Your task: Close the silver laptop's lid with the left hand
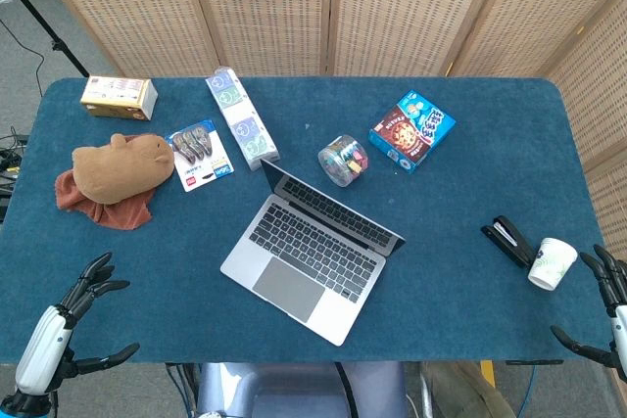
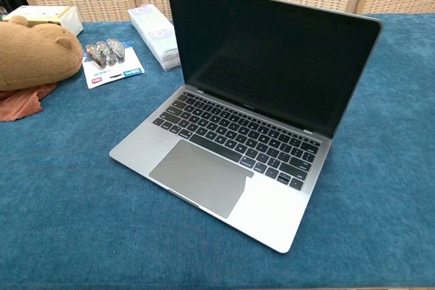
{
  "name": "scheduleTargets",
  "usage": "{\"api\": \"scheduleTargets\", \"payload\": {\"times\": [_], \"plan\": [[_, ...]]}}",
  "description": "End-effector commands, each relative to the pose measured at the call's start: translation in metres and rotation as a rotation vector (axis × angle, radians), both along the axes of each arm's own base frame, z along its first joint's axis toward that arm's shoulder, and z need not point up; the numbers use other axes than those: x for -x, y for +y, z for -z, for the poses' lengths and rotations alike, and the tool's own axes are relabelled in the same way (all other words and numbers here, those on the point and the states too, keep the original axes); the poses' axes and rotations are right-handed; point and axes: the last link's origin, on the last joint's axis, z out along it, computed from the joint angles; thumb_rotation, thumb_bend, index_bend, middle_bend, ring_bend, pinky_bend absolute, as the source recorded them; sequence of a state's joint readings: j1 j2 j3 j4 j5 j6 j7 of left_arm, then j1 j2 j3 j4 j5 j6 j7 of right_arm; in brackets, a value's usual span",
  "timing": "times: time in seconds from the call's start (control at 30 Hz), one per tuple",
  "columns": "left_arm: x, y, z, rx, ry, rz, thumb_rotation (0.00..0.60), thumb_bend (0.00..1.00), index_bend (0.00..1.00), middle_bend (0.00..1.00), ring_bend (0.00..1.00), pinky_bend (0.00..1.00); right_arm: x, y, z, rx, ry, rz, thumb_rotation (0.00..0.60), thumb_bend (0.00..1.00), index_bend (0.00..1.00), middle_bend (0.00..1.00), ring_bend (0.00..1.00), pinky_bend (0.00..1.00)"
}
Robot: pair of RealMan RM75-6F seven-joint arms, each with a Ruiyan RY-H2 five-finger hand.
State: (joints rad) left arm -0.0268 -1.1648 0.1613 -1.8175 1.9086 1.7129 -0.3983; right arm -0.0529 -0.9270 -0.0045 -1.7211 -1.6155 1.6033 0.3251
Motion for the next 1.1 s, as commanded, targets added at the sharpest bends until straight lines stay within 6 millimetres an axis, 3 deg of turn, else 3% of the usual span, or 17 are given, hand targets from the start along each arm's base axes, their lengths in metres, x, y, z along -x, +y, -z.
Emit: {"api": "scheduleTargets", "payload": {"times": [0.03,0.7,1.1], "plan": [[0.001,-0.001,-0.001,-0.004,0.0,-0.003,0.6,0.12,0.26,0.09,0.14,0.2,-0.001,-0.001,0.0,-0.001,0.0,-0.003,0.6,0.19,0.06,0.0,0.0,0.0],[0.004,0.002,-0.001,-0.008,0.024,-0.029,0.6,0.12,0.26,0.09,0.14,0.2,0.001,-0.004,-0.003,0.018,-0.011,-0.003,0.6,0.19,0.05,0.0,0.0,0.0],[0.0,0.037,-0.007,-0.001,0.105,0.058,0.6,0.12,0.25,0.09,0.14,0.2,0.009,-0.002,-0.009,0.078,0.007,0.022,0.6,0.19,0.02,0.0,0.0,0.0]]}}
